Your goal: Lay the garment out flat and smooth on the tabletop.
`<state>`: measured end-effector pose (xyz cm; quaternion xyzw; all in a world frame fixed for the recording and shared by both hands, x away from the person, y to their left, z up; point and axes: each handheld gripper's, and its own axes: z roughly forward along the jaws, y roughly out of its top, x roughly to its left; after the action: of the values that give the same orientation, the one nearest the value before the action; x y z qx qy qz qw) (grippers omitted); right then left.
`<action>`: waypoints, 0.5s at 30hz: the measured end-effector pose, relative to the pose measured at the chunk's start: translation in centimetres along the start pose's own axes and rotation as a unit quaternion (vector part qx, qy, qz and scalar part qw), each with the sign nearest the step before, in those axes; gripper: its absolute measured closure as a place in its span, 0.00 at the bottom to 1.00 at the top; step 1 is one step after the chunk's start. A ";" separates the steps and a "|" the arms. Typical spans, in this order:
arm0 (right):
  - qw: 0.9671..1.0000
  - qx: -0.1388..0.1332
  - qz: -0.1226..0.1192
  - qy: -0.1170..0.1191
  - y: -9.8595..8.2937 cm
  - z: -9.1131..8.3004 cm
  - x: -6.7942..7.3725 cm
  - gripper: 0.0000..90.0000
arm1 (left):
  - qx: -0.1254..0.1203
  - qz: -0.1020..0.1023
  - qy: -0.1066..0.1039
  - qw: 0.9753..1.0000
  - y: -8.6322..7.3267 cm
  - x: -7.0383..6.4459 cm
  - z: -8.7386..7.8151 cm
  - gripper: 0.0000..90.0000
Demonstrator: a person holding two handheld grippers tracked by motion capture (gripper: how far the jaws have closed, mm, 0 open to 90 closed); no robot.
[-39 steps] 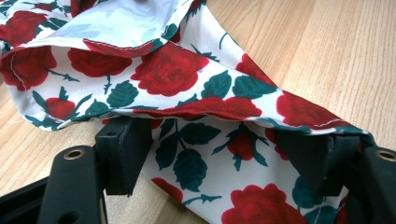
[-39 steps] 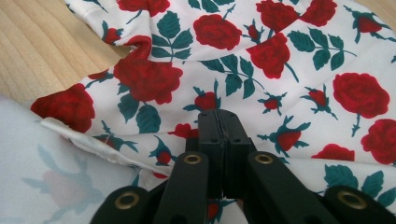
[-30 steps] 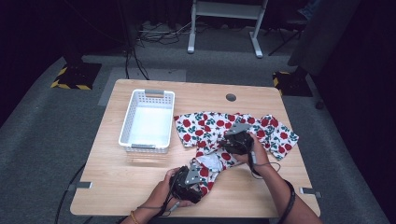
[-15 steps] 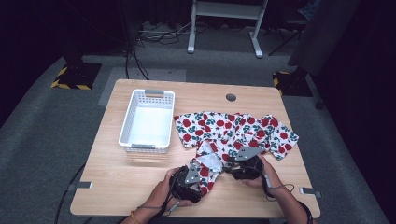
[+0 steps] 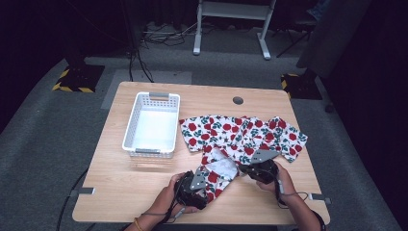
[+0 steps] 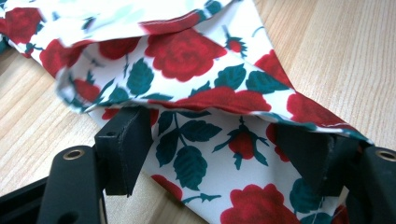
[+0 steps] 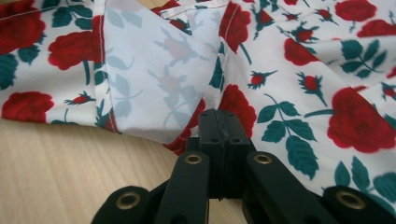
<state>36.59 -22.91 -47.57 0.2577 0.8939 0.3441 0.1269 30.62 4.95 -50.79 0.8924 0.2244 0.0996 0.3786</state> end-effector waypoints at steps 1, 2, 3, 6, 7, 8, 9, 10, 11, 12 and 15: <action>1.000 -0.001 0.004 0.001 -0.4 -0.5 -0.1 1.00 | 0.000 0.000 0.000 1.000 0.0 0.0 0.0 0.30; 1.000 -0.003 0.007 0.003 -0.6 -0.9 -0.1 1.00 | -0.001 0.002 0.002 1.000 0.0 0.0 0.0 0.30; 1.000 -0.005 0.009 0.005 -1.0 -1.5 -0.2 1.00 | -0.001 0.003 0.002 1.000 0.0 0.0 0.0 0.30; 1.000 -0.009 0.018 -0.002 -2.0 -2.9 -0.5 1.00 | 0.000 0.000 0.001 1.000 0.0 0.0 0.0 0.30; 1.000 -0.013 0.024 -0.001 -2.3 -3.4 -0.6 1.00 | 0.000 0.000 0.001 1.000 0.0 0.0 0.0 0.30; 1.000 -0.015 0.027 -0.004 -2.7 -3.9 -0.7 1.00 | -0.001 0.000 0.001 1.000 0.0 0.0 0.0 0.30; 0.999 -0.017 0.032 -0.008 -3.0 -4.4 -0.8 1.00 | -0.001 0.003 0.003 1.000 0.0 0.0 0.0 0.30; 0.999 -0.020 0.037 -0.009 -3.4 -4.9 -1.0 1.00 | -0.001 0.002 0.002 1.000 0.0 0.0 0.0 0.30; 0.999 -0.022 0.041 -0.011 -3.8 -5.4 -1.1 1.00 | -0.001 0.002 0.002 1.000 0.0 0.0 0.0 0.30; 0.999 -0.022 0.043 -0.015 -4.1 -5.8 -1.2 1.00 | -0.001 0.003 0.002 1.000 0.0 0.0 0.0 0.30; 0.998 -0.022 0.058 -0.019 -5.2 -7.0 -1.6 1.00 | -0.001 0.003 0.003 1.000 0.0 -0.1 0.0 0.29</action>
<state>33.12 -30.88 -45.94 0.3125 0.8674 0.3652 0.1289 30.55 4.93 -50.78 0.8924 0.2224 0.1040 0.3787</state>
